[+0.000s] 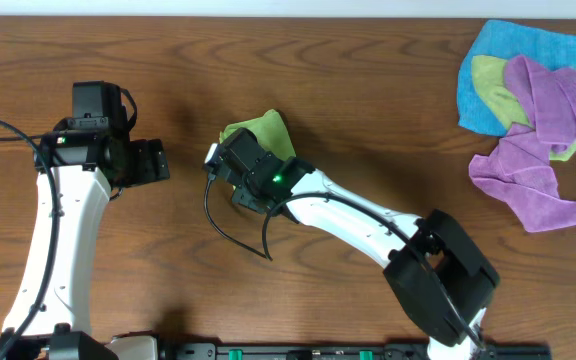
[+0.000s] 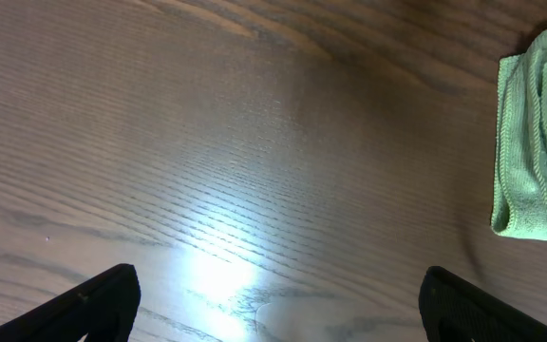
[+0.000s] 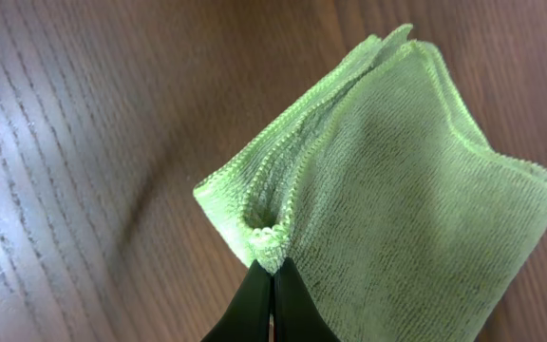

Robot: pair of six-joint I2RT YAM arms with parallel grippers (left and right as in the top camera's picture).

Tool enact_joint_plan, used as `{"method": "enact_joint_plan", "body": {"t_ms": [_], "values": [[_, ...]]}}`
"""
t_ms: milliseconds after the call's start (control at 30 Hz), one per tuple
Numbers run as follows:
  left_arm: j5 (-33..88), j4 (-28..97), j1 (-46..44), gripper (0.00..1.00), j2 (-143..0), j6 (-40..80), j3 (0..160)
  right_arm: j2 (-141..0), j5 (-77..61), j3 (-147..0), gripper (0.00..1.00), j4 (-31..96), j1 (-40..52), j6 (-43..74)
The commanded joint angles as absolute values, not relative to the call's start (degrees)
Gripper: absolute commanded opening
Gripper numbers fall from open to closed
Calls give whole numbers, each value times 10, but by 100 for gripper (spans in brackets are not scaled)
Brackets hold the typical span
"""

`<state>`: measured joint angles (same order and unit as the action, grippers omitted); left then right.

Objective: Fold the cloth

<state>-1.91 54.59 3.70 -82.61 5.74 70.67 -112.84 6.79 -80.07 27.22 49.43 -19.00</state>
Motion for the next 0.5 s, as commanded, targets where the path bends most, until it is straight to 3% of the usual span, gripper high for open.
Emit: {"method": "enact_joint_plan", "body": {"t_ms": [0, 467], "values": [[-19, 545, 39, 95, -828, 53, 704, -1115, 55, -810, 2, 281, 501, -178], [-18, 546, 39, 95, -828, 53, 704, -1124, 26, -808, 2, 274, 503, -176]]}}
